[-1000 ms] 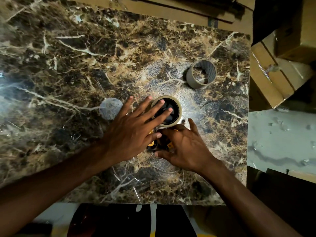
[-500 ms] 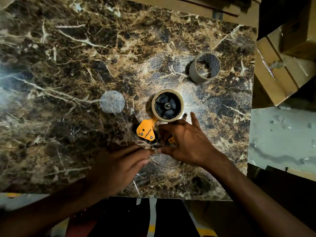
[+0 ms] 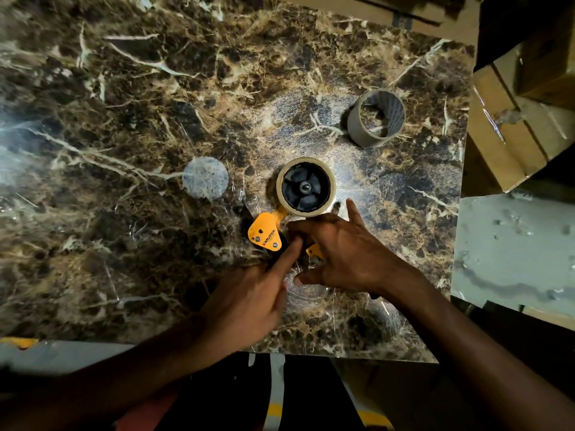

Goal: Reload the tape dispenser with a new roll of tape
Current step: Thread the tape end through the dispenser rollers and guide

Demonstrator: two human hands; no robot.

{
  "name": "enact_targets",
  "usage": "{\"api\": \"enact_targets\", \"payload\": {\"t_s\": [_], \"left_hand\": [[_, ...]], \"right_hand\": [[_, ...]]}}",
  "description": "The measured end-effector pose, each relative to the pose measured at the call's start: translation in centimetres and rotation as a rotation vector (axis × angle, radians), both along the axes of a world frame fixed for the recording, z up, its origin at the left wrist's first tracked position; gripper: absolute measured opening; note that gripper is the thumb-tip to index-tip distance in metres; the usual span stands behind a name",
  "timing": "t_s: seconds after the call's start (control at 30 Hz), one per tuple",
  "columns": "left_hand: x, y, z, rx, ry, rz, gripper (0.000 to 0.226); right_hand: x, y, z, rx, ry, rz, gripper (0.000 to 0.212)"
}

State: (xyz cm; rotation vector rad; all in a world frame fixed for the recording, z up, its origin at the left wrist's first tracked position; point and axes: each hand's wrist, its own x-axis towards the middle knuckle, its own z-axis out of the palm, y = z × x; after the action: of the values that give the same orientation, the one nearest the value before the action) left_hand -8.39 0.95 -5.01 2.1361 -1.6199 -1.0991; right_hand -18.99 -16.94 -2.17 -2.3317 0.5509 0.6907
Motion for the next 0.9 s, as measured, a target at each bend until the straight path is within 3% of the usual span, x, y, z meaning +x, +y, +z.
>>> {"api": "enact_targets", "payload": {"t_s": [0.13,0.3,0.47,0.63,0.9], "left_hand": [[-0.1,-0.6,0.5,0.076,0.049,0.067,0.086],[-0.1,-2.2,2.1,0.196,-0.250,-0.199,0.079],[-0.4,-2.2,1.8,0.205,-0.350,-0.306,0.081],[-0.5,-1.6,1.7,0.191,-0.369,-0.277,0.086],[0.1,-2.0,2.8,0.190,-0.329,-0.228,0.092]], "right_hand": [[0.1,-0.1,-0.1,0.009,0.002,0.001,0.061],[-0.1,-0.1,-0.3,0.009,0.013,0.014,0.066],[-0.2,-0.1,-0.2,0.017,-0.001,0.008,0.067],[-0.3,-0.4,-0.4,0.047,-0.003,-0.023,0.059],[0.1,-1.2,-0.1,0.106,0.018,-0.050,0.065]]}}
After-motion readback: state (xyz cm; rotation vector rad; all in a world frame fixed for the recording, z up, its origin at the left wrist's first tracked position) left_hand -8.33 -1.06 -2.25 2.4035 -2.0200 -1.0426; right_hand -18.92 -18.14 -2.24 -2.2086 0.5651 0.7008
